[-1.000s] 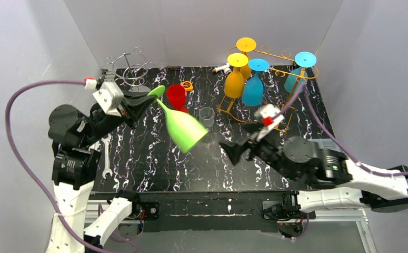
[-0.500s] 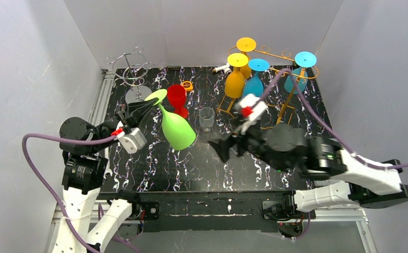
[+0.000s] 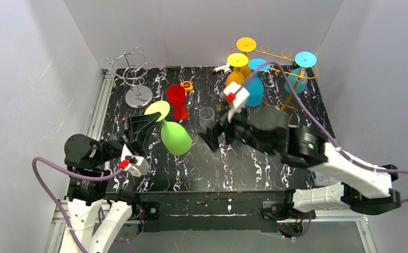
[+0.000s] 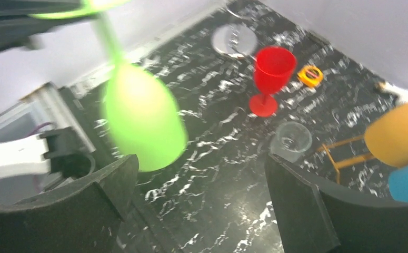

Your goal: Place the wine glass upside down on the wine glass rack

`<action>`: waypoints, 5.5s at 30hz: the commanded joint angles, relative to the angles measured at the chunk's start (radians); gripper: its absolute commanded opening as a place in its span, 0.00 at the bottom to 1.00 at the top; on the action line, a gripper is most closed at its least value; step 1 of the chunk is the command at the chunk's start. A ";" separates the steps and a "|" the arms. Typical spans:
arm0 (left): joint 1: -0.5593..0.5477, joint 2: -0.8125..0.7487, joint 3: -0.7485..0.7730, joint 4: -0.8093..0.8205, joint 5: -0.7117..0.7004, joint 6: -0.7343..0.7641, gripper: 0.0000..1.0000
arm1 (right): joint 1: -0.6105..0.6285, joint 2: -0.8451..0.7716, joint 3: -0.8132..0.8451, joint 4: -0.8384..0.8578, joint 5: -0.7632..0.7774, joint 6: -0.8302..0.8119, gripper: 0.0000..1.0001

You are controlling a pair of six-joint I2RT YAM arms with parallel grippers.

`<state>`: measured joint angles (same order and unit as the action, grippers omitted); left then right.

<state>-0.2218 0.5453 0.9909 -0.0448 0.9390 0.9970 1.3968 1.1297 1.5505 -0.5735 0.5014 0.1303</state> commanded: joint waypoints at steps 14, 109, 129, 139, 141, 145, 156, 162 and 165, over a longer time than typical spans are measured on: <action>0.004 -0.010 0.010 0.028 0.077 0.213 0.00 | -0.367 0.026 -0.251 0.362 -1.020 0.065 0.98; 0.004 0.204 -0.162 0.134 -0.043 0.056 0.98 | -0.443 -0.443 -0.836 0.672 0.506 0.014 0.23; 0.004 0.229 -0.191 0.100 0.070 0.250 0.98 | -0.499 -0.436 -0.917 0.791 0.668 -0.168 0.18; 0.004 0.246 -0.178 0.112 0.082 0.299 0.98 | -0.648 -0.483 -0.919 0.708 0.519 -0.060 0.15; 0.004 0.243 -0.186 0.112 0.077 0.306 0.98 | -0.650 -0.491 -0.929 0.701 0.517 -0.049 0.15; 0.004 0.233 -0.187 0.099 0.068 0.307 0.98 | -0.652 -0.513 -0.962 0.713 0.545 -0.037 0.15; 0.004 0.259 -0.135 -0.036 0.067 0.399 0.98 | -0.704 -0.490 -1.007 0.815 0.557 -0.033 0.16; 0.004 0.244 -0.130 -0.123 0.073 0.464 0.98 | -0.750 -0.543 -1.036 0.843 0.438 -0.006 0.16; 0.004 0.248 -0.138 -0.093 0.066 0.443 0.98 | -0.780 -0.569 -1.016 0.797 0.364 0.016 0.21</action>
<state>-0.2195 0.8021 0.8337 -0.1265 0.9894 1.4288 0.6479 0.6022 0.5083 0.1825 0.9585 0.1032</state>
